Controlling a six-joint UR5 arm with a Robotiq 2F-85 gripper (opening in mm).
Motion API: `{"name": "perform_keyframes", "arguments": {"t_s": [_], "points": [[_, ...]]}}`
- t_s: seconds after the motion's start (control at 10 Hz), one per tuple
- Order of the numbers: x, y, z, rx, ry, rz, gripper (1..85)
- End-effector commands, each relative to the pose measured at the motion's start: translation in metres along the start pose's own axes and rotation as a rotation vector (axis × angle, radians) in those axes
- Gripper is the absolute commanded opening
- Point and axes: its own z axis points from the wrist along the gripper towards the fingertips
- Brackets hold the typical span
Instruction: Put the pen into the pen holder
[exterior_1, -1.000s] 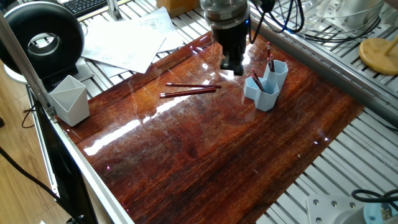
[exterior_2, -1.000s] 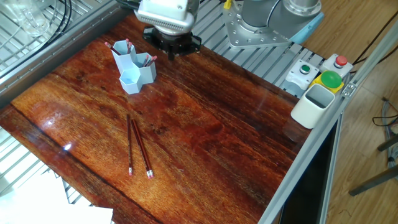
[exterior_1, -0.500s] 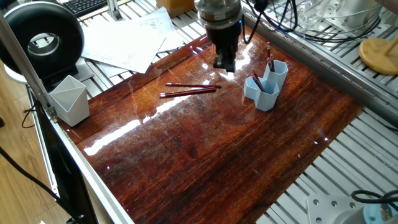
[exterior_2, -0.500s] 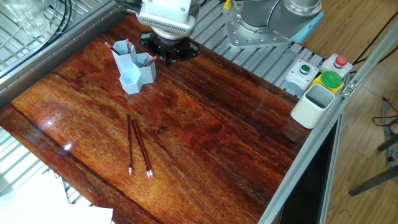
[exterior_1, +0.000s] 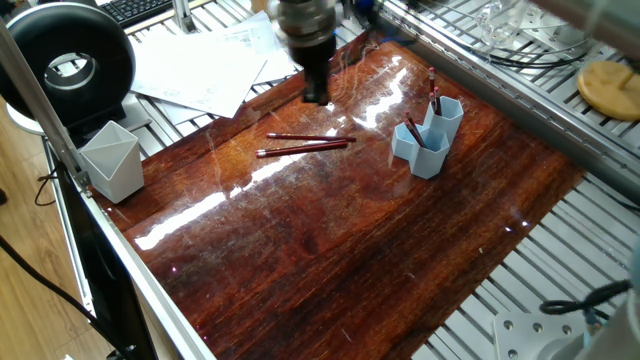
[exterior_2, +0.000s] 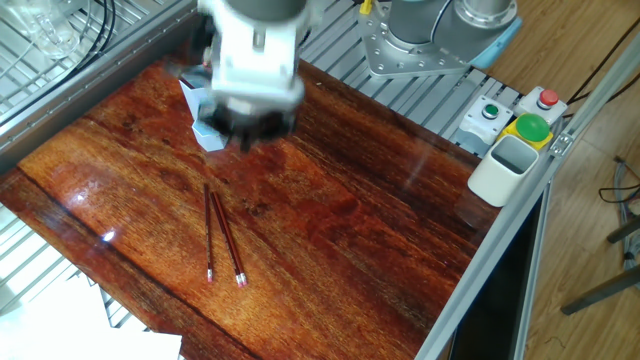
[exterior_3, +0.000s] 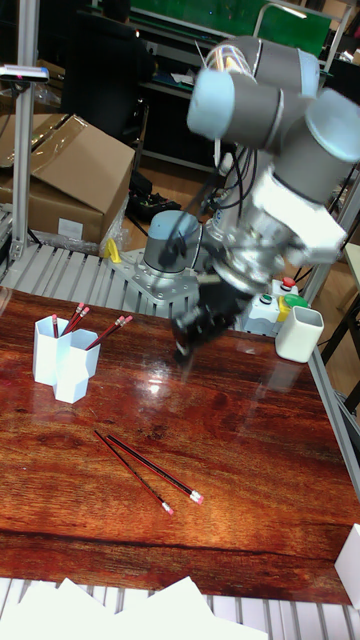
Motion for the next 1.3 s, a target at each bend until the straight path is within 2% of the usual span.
{"name": "perform_keyframes", "arguments": {"t_s": [0.0,0.1,0.2,0.3,0.4,0.5,0.6,0.7,0.9,1.0,1.1,1.2], "points": [[-0.002,0.043,0.000,-0.163,0.078,-0.041,1.0],[0.005,0.058,-0.004,-0.218,0.107,-0.002,1.0],[0.009,0.044,-0.002,-0.161,0.129,0.080,1.0],[0.016,0.037,-0.002,-0.128,0.162,0.139,1.0],[0.021,0.034,-0.002,-0.112,0.177,0.144,1.0],[0.021,0.032,-0.002,-0.109,0.176,0.130,1.0],[0.019,0.026,-0.001,-0.089,0.166,0.082,1.0],[0.011,0.032,0.000,-0.119,0.132,-0.014,1.0],[-0.027,-0.011,0.039,-0.127,0.069,-0.123,1.0],[-0.041,-0.026,0.052,-0.115,0.050,-0.156,1.0],[-0.050,-0.049,0.057,-0.069,0.049,-0.207,1.0],[-0.061,-0.062,0.055,-0.035,0.036,-0.242,1.0]]}}
